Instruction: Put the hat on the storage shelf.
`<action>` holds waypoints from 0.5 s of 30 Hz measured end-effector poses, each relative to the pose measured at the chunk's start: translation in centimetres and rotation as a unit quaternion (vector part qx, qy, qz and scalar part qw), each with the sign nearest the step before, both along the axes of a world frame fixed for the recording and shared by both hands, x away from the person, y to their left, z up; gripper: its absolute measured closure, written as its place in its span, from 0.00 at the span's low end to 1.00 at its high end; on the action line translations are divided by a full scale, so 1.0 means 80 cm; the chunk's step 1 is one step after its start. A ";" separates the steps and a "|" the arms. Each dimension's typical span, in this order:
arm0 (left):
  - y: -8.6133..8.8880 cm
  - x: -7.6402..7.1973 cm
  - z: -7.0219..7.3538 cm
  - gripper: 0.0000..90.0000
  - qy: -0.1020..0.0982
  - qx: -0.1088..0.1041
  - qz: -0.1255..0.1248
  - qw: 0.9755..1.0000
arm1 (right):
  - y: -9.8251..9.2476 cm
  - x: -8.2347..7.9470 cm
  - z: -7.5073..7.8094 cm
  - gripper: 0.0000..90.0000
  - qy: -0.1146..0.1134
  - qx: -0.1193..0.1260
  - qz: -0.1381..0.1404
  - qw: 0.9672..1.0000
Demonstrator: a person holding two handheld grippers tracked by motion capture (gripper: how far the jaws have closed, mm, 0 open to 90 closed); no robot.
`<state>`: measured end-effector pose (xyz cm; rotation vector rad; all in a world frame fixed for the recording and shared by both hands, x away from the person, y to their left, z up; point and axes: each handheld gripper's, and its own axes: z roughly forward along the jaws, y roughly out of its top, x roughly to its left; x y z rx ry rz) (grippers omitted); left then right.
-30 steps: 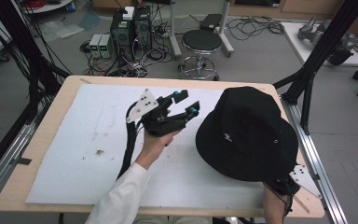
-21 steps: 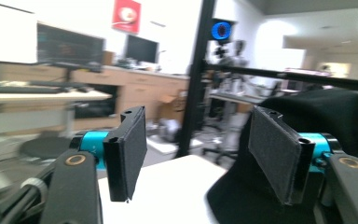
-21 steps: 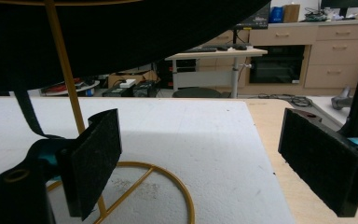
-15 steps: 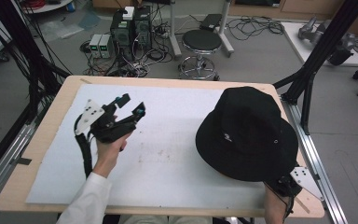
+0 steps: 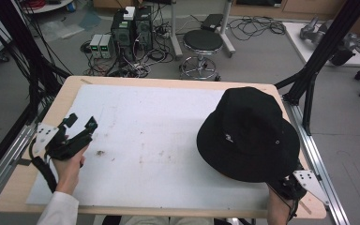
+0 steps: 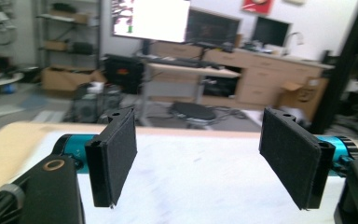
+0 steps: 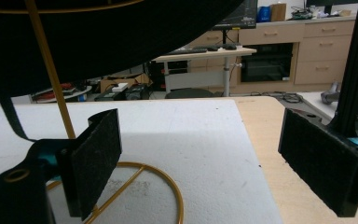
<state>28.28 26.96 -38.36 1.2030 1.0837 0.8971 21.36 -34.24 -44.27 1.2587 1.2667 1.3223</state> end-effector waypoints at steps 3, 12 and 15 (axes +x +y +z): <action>0.023 -0.012 -0.011 0.30 0.011 0.015 0.032 0.999 | 0.001 -0.001 0.000 0.14 0.000 0.002 -0.001 1.000; 0.072 -0.044 -0.039 0.30 0.032 0.026 0.092 0.995 | 0.003 0.001 0.000 0.14 0.002 -0.002 0.001 1.000; 0.079 -0.049 -0.045 0.30 0.033 0.035 0.096 0.994 | 0.004 0.002 0.000 0.14 0.001 -0.002 0.002 1.000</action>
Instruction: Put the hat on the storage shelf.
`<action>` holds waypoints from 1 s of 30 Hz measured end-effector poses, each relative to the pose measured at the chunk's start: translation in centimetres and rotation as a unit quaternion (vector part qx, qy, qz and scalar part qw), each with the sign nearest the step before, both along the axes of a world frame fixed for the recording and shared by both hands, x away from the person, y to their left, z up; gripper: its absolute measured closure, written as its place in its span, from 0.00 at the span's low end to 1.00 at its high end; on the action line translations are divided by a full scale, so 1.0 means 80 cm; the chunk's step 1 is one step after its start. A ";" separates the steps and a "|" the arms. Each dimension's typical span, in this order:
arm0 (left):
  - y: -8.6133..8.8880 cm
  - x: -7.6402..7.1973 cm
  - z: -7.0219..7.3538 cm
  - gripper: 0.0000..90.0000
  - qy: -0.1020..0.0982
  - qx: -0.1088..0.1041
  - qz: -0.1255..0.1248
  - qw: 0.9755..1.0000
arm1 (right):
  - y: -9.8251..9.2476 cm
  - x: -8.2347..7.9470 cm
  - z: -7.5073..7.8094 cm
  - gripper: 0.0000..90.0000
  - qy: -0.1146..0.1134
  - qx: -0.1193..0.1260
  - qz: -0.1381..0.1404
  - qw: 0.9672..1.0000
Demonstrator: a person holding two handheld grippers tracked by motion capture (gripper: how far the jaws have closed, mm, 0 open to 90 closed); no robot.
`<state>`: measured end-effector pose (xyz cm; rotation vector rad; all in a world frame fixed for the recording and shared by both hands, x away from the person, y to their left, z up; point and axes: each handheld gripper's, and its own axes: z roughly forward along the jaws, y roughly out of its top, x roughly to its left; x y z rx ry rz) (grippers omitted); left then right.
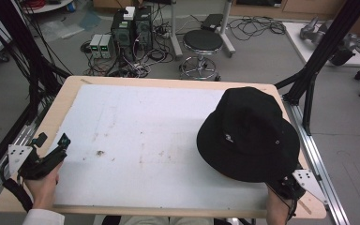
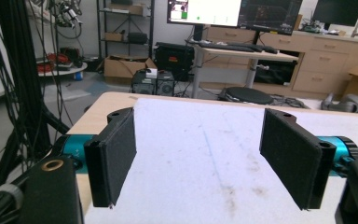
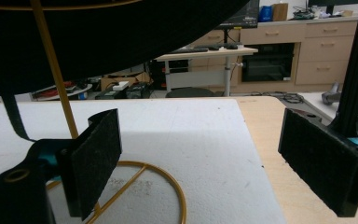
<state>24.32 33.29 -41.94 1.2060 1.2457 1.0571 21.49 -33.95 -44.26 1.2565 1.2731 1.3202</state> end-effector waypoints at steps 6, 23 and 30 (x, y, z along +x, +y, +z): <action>0.005 -0.007 -0.010 0.31 0.000 0.001 0.006 1.000 | 0.001 0.001 0.000 0.14 0.001 -0.002 0.001 1.000; 0.009 -0.014 -0.026 0.30 0.009 0.007 0.028 1.000 | 0.000 0.002 0.000 0.14 0.002 0.001 0.005 1.000; 0.010 -0.014 -0.027 0.30 0.007 0.005 0.033 0.999 | 0.001 0.001 0.000 0.14 0.003 0.003 0.006 1.000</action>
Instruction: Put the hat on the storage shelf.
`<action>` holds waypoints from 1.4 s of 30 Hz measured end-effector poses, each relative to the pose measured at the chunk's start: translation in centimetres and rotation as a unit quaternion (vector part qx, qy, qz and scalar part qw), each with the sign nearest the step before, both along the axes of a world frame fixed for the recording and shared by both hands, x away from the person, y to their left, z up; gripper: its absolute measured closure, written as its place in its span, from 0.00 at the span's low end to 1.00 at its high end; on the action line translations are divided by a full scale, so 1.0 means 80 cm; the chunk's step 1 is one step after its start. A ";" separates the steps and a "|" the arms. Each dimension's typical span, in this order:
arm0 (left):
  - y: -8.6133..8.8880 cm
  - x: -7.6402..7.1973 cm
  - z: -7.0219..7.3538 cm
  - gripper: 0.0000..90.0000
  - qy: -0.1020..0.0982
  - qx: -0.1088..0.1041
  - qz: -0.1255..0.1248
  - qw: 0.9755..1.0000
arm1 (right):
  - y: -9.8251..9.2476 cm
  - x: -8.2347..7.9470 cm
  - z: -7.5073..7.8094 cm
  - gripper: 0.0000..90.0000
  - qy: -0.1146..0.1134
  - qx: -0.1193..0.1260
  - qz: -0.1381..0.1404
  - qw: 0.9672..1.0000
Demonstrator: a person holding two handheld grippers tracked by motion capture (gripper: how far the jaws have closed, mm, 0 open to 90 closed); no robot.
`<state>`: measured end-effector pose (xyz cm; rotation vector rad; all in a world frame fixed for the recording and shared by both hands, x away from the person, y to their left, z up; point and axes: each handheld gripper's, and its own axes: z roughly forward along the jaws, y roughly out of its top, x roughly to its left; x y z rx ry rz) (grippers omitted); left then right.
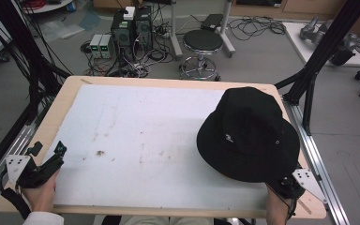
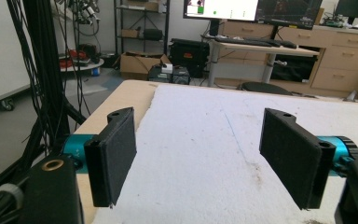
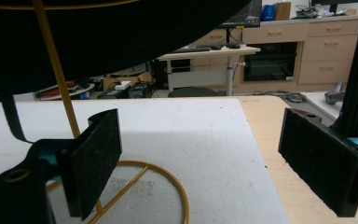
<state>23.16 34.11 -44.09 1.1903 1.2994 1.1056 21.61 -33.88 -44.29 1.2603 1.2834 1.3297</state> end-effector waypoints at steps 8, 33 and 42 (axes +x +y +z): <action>0.000 0.001 -0.003 0.30 -0.002 -0.003 -0.005 1.000 | -0.001 -0.001 0.000 0.14 0.000 -0.001 -0.002 1.000; -0.002 0.002 -0.004 0.31 -0.005 -0.006 0.002 1.000 | -0.005 -0.002 -0.001 0.14 0.000 0.003 -0.004 1.000; -0.001 0.001 -0.005 0.32 0.001 -0.011 0.007 1.000 | -0.004 -0.001 -0.001 0.14 0.000 0.004 -0.005 1.000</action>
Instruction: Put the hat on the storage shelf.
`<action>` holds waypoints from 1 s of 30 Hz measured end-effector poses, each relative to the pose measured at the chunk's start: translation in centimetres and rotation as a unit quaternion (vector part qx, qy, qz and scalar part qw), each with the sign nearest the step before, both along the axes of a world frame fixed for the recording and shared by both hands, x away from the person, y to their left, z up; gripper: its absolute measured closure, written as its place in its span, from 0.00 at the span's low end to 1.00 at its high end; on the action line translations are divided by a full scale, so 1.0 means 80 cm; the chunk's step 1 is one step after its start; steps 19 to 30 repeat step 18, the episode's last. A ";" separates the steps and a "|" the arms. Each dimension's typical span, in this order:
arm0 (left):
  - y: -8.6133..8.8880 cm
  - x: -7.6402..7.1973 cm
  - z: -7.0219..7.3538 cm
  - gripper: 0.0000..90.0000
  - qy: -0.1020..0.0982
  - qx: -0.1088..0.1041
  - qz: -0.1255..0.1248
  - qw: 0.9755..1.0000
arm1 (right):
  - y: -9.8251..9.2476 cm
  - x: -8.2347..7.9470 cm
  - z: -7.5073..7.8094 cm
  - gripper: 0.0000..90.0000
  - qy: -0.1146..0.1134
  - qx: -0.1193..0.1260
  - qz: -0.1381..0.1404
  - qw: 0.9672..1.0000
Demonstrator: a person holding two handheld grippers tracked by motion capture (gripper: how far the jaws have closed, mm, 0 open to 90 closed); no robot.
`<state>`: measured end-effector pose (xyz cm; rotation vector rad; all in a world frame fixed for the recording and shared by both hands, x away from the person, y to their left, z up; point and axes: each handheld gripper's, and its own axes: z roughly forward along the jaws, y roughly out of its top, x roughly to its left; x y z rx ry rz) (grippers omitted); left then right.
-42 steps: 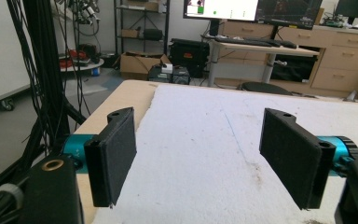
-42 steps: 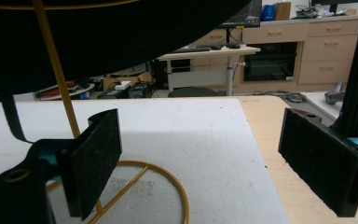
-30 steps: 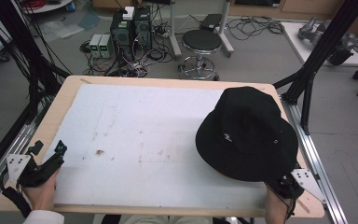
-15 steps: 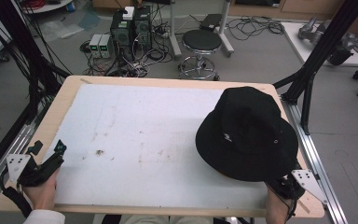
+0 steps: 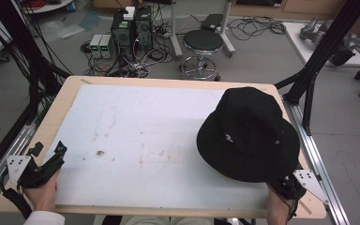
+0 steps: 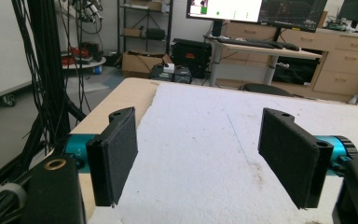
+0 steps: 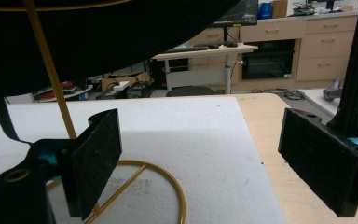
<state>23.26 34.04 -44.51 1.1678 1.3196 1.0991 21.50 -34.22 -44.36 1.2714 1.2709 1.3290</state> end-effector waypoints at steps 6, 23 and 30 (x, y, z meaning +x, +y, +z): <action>0.000 -0.001 0.000 0.32 0.000 -0.001 -0.001 1.000 | 0.000 0.000 0.000 0.14 0.001 0.001 0.000 1.000; 0.002 -0.001 0.000 0.32 -0.001 -0.008 0.003 1.000 | 0.000 0.000 0.000 0.14 0.001 0.004 -0.001 1.000; 0.002 -0.001 0.000 0.32 -0.001 -0.008 0.003 1.000 | 0.000 0.000 0.000 0.14 0.001 0.004 -0.001 1.000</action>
